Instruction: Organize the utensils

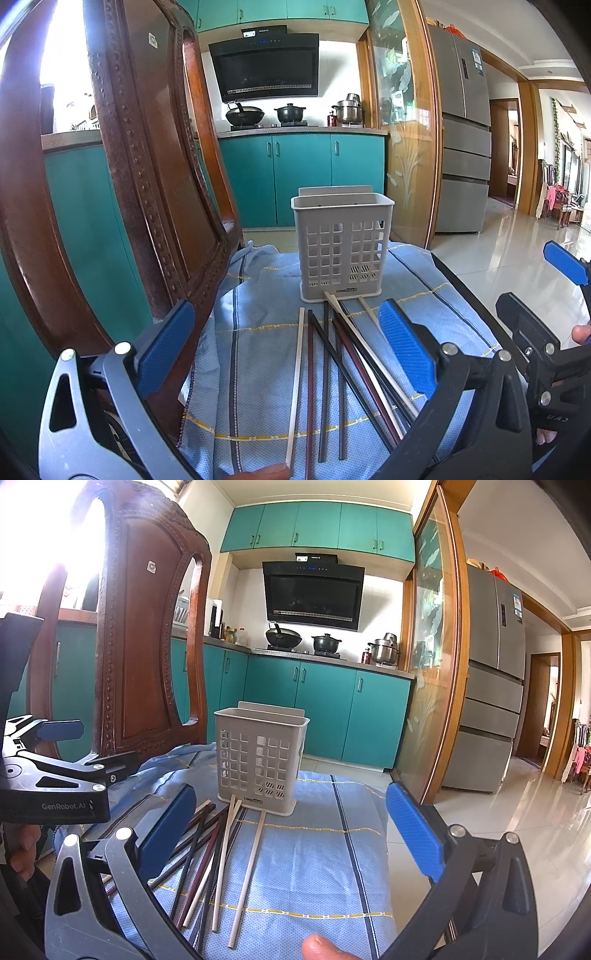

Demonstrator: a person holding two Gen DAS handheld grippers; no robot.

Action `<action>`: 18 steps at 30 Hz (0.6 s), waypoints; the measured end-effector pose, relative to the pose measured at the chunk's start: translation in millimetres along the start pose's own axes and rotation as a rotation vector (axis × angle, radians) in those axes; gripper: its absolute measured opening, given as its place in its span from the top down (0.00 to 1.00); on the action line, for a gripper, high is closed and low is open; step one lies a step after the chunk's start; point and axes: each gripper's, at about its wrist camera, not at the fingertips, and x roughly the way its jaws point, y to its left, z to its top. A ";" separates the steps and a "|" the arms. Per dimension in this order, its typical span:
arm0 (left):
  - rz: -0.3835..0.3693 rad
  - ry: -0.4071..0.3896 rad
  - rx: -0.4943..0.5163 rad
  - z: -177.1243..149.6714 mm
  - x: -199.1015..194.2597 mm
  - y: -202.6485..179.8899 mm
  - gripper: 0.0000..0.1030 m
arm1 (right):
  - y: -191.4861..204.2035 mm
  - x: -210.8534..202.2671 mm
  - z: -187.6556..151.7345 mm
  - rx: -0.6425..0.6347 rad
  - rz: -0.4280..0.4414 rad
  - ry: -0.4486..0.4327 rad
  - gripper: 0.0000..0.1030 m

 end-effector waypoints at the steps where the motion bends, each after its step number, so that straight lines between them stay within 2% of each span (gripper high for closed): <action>1: 0.000 0.000 0.001 -0.4 0.0 -0.5 0.03 | 0.0 0.1 0.0 0.000 0.000 0.000 0.03; 18: 0.001 0.003 0.001 -0.7 0.7 -1.5 0.03 | 0.3 -0.1 -0.4 -0.001 0.000 -0.004 0.03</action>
